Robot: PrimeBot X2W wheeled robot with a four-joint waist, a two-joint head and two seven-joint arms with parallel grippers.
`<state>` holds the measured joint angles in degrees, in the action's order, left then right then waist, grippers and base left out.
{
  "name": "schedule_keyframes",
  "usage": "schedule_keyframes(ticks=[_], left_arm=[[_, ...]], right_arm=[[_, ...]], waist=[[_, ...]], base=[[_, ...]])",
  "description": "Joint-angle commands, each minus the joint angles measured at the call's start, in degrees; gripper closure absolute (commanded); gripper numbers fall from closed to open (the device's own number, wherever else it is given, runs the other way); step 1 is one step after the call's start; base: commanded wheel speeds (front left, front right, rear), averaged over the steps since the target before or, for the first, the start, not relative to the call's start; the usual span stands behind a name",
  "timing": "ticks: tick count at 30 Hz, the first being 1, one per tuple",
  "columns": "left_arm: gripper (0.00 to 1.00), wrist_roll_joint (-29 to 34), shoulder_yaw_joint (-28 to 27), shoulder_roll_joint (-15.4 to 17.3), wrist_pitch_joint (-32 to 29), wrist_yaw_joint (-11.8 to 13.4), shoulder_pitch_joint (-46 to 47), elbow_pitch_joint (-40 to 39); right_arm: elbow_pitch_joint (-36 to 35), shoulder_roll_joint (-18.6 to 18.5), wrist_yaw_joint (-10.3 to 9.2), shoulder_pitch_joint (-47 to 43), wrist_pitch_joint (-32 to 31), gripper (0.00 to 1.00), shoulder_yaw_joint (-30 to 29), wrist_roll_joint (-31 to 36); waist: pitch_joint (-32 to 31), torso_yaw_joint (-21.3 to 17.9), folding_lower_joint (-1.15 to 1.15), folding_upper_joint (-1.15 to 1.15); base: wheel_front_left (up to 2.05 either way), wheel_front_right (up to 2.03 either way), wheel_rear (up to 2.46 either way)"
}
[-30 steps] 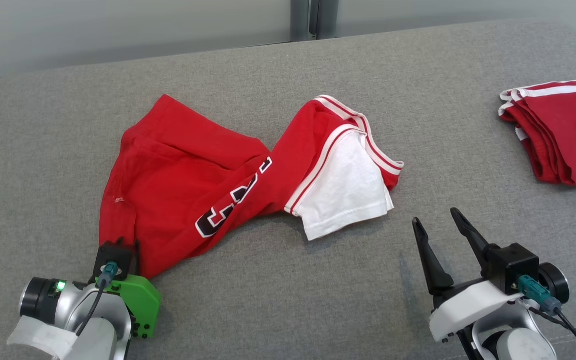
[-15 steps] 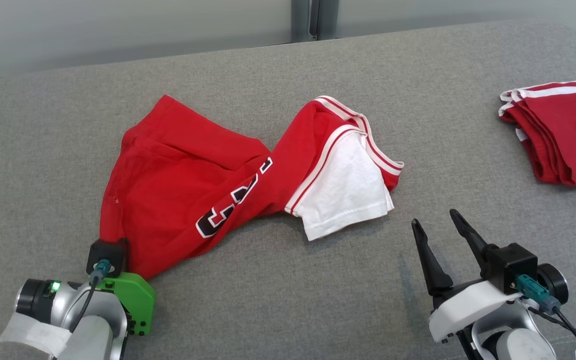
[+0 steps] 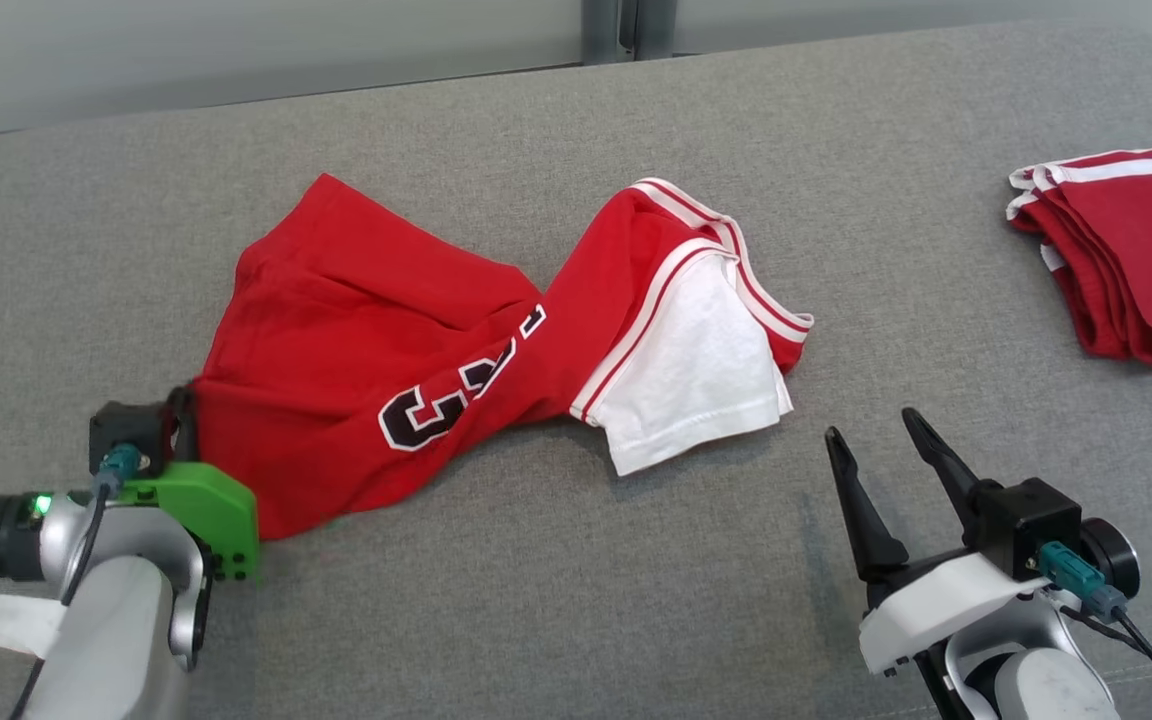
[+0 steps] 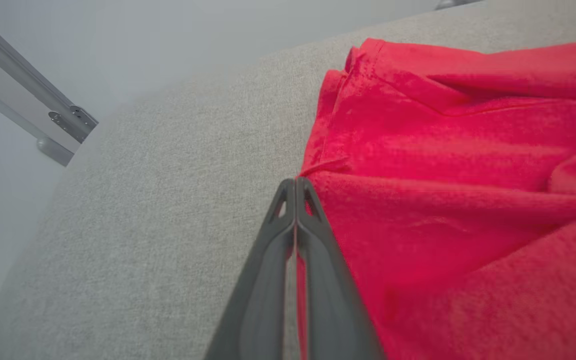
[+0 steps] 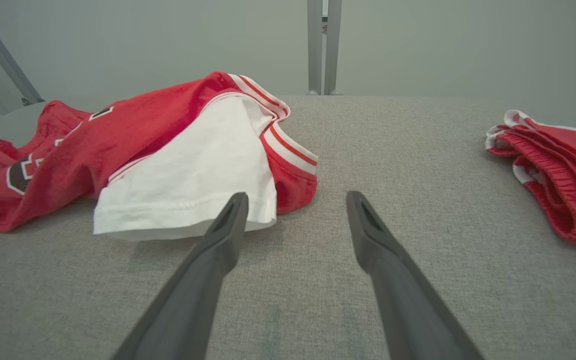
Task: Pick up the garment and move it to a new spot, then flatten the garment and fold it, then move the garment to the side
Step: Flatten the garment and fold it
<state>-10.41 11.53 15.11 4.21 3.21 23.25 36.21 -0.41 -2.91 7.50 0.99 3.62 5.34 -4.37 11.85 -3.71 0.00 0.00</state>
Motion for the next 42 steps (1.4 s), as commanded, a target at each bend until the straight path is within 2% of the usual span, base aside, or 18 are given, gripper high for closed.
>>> schedule_keyframes(ticks=[1, 15, 25, 42], left_arm=[[1.00, -0.17, -0.35, 0.61, 0.33, 0.16, 2.54, -0.49], [1.00, 0.62, -0.88, 4.54, -1.01, -0.64, 19.69, 1.32], [1.00, 1.80, 0.19, 6.24, 1.30, -1.20, 28.05, 6.15], [1.00, 2.21, 3.07, 2.75, 8.89, -1.90, 38.43, 14.54]], right_arm=[[-0.50, 0.00, -0.03, 0.87, 0.28, 0.00, 0.05, -0.24], [-1.68, 0.01, -0.03, 4.06, 0.61, 0.00, 1.63, 0.55], [-1.80, -0.03, -0.03, 5.35, 0.22, 0.00, 2.94, 1.50], [-1.73, -0.97, -0.03, 5.42, -1.30, 0.00, 5.78, 1.58]], waist=[[1.35, 0.03, 0.00, 0.00], [10.15, -3.52, 0.00, 0.00], [12.42, -6.09, 0.00, 0.00], [12.87, -8.40, 0.00, 0.00]], base=[[0.00, 0.00, 0.00], [0.00, 0.00, 0.00], [0.00, 0.00, 0.00], [0.00, 0.00, 0.00]])
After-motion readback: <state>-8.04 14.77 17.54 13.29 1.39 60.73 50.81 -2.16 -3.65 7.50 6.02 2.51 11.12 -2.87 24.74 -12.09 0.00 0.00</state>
